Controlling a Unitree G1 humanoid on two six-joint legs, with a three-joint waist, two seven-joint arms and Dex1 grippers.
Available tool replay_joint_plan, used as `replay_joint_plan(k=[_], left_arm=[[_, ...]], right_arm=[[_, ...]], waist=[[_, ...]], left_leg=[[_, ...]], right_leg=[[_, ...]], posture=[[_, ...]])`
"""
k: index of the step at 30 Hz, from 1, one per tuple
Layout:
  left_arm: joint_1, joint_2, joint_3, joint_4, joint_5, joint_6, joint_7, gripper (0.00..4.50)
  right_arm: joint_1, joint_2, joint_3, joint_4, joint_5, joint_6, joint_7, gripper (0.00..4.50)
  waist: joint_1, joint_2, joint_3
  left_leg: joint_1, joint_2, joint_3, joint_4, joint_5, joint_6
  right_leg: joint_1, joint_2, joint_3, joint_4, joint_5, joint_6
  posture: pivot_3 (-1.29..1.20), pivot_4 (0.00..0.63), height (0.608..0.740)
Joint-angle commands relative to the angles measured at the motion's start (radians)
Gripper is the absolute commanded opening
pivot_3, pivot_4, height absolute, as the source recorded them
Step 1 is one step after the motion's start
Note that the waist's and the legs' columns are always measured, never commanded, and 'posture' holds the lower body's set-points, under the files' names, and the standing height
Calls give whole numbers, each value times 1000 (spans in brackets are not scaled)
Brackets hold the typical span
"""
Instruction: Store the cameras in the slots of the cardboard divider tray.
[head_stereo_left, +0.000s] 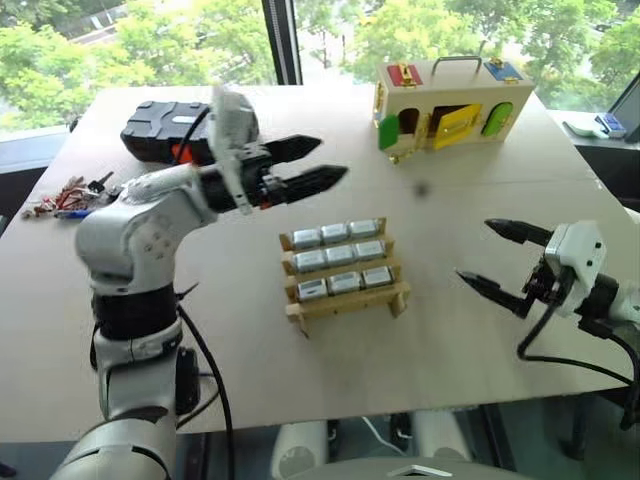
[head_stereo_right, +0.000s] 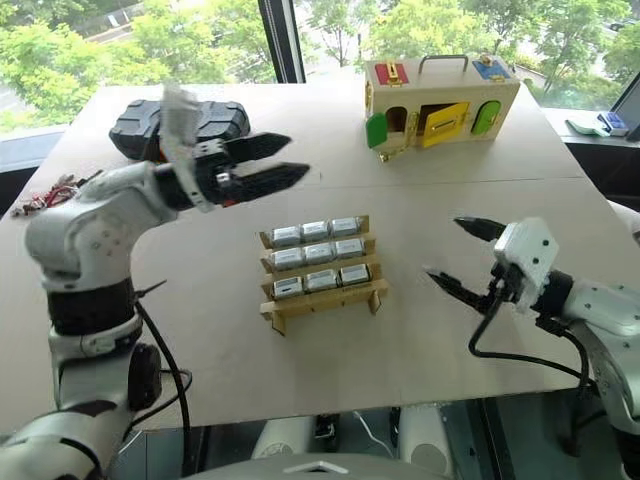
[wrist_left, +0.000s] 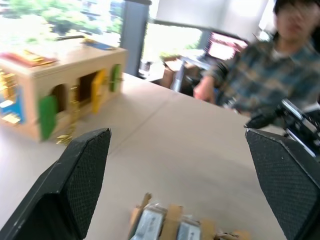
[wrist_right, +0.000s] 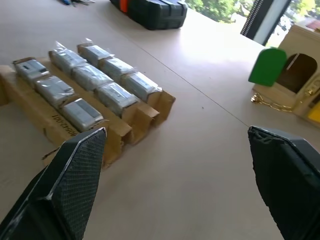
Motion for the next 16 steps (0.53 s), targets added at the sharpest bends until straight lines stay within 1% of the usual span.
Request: replay_joint_plan(k=[1,5,7,11,13,16], left_arm=[[165,5,74,-119,16,-93,52,4473],[424,-3,127,-222,48,-173,103,4473],[512,-18,145,-251,66,-219,136,4473],[604,-53,160,-281,79,-271,208,4473],[634,-67,156,-300,75,-286,234,4473],[652,-73,158,-278,74,-303,262,4473]], right_arm=[[26,16,-22,-23,-56,-32,-54,4500],[88,47,-52,-26,-91,-61,-90,4500],[118,66,-66,-26,-107,-72,-110,4500],[173,92,-93,-24,-109,-99,-117,4500],[197,97,-115,-20,-103,-112,-111,4500],[210,103,-137,-6,-108,-136,-110,4500]], waist=[[2,0,0],[5,-1,-1],[8,-1,-1],[7,0,-1],[4,0,-1],[4,0,-1]], left_leg=[[0,0,0,0,0,-1],[-1,0,0,0,-2,-4],[-1,-1,0,0,-3,-4],[0,-1,-1,0,-4,-4],[0,-1,-1,0,-4,-4],[0,0,-1,-1,-4,-4]], right_leg=[[0,0,0,0,0,0],[0,-2,-1,-1,0,-1],[0,-5,-2,-1,0,-1],[-1,-9,-3,-2,-1,2],[-1,-10,-2,-2,-1,2],[-1,-10,-2,-2,-1,1]], posture=[[0,150,740],[0,150,740],[0,150,740],[0,150,740],[0,150,740],[0,150,740]])
